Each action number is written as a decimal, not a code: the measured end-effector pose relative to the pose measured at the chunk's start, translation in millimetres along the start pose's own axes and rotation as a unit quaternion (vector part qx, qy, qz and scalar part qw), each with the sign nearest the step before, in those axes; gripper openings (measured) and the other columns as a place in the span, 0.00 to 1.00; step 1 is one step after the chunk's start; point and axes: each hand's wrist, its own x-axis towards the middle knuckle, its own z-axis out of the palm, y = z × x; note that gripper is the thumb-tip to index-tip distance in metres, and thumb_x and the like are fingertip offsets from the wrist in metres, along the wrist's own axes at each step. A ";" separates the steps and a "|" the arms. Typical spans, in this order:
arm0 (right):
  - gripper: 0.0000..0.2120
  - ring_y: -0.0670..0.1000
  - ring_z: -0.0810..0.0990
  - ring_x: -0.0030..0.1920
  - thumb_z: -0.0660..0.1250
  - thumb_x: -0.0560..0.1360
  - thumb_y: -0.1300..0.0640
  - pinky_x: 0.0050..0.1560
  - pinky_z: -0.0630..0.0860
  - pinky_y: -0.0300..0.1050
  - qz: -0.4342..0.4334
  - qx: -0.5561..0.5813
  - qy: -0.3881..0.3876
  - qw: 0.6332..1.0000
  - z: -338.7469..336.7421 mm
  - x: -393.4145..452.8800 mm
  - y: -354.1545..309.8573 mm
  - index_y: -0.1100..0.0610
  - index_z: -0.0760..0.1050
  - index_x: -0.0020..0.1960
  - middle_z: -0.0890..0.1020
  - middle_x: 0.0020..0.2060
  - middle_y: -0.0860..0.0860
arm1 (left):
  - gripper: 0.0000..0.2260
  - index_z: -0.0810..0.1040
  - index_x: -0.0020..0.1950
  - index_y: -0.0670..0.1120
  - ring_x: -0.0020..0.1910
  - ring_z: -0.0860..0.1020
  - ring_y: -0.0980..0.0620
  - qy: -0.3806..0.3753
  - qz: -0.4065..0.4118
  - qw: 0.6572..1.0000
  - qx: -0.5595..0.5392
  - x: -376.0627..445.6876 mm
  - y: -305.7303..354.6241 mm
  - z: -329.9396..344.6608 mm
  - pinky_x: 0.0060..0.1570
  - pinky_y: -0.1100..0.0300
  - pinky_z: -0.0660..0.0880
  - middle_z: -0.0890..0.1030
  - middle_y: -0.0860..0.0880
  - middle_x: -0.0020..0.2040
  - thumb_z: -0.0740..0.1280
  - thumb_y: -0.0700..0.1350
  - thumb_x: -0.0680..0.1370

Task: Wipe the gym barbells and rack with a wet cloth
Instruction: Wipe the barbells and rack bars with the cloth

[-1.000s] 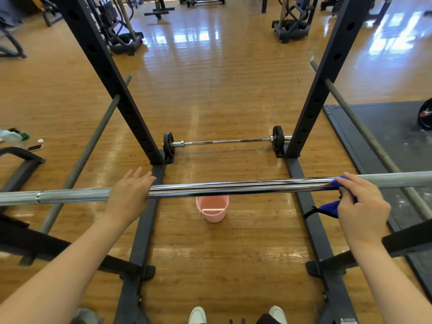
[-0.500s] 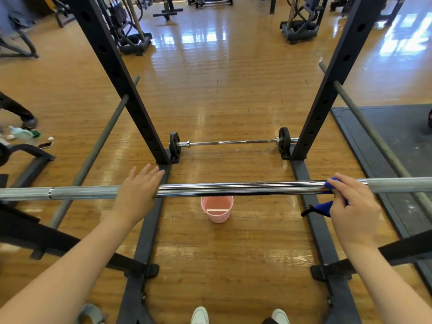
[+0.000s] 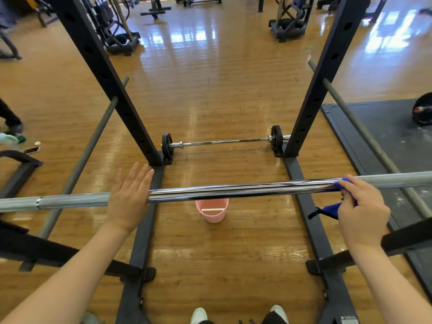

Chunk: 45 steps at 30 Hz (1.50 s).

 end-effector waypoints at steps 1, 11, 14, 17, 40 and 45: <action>0.11 0.64 0.78 0.56 0.65 0.73 0.72 0.62 0.69 0.54 0.006 0.006 0.001 1.000 1.0 0.6 -4.9 0.69 0.78 0.55 0.80 0.53 0.64 | 0.16 0.74 0.62 0.35 0.67 0.70 0.37 0.009 -0.003 1.000 0.004 0.6 -1.4 2.2 0.73 0.48 0.47 0.76 0.36 0.62 0.61 0.33 0.74; 0.13 0.62 0.77 0.58 0.65 0.72 0.73 0.63 0.68 0.52 -0.030 0.044 -0.052 0.997 7.3 -8.6 -24.1 0.68 0.78 0.56 0.80 0.55 0.63 | 0.10 0.79 0.36 0.41 0.27 0.78 0.43 -0.111 -0.020 0.992 -0.057 12.8 3.4 -19.0 0.23 0.54 0.75 0.79 0.44 0.30 0.75 0.28 0.61; 0.11 0.64 0.78 0.55 0.65 0.73 0.73 0.62 0.71 0.57 -0.011 0.020 -0.011 1.000 -2.3 0.3 -4.0 0.69 0.79 0.54 0.81 0.53 0.64 | 0.13 0.74 0.31 0.43 0.20 0.72 0.46 -0.139 -0.038 0.987 -0.068 14.6 2.1 -25.7 0.20 0.63 0.64 0.74 0.49 0.24 0.75 0.29 0.60; 0.11 0.64 0.78 0.56 0.65 0.73 0.72 0.63 0.70 0.56 0.000 0.006 -0.011 1.000 -1.6 6.9 1.6 0.69 0.79 0.54 0.81 0.52 0.65 | 0.06 0.76 0.39 0.46 0.30 0.76 0.47 -0.192 -0.054 0.979 -0.035 21.5 5.5 -30.9 0.27 0.60 0.65 0.77 0.50 0.32 0.69 0.35 0.71; 0.12 0.63 0.78 0.57 0.65 0.73 0.73 0.62 0.70 0.55 -0.009 0.008 -0.013 1.000 2.2 -7.9 -0.5 0.67 0.79 0.55 0.80 0.56 0.63 | 0.21 0.82 0.51 0.35 0.51 0.82 0.40 -0.013 -0.035 0.998 -0.046 6.5 3.9 -2.7 0.54 0.44 0.75 0.83 0.38 0.49 0.73 0.26 0.59; 0.11 0.64 0.79 0.56 0.64 0.72 0.74 0.61 0.69 0.53 -0.080 0.019 -0.038 0.996 13.6 1.4 -20.3 0.69 0.80 0.53 0.80 0.54 0.64 | 0.20 0.82 0.50 0.35 0.50 0.82 0.40 -0.007 -0.032 0.999 -0.040 6.3 3.9 -0.7 0.53 0.44 0.75 0.83 0.38 0.48 0.73 0.26 0.59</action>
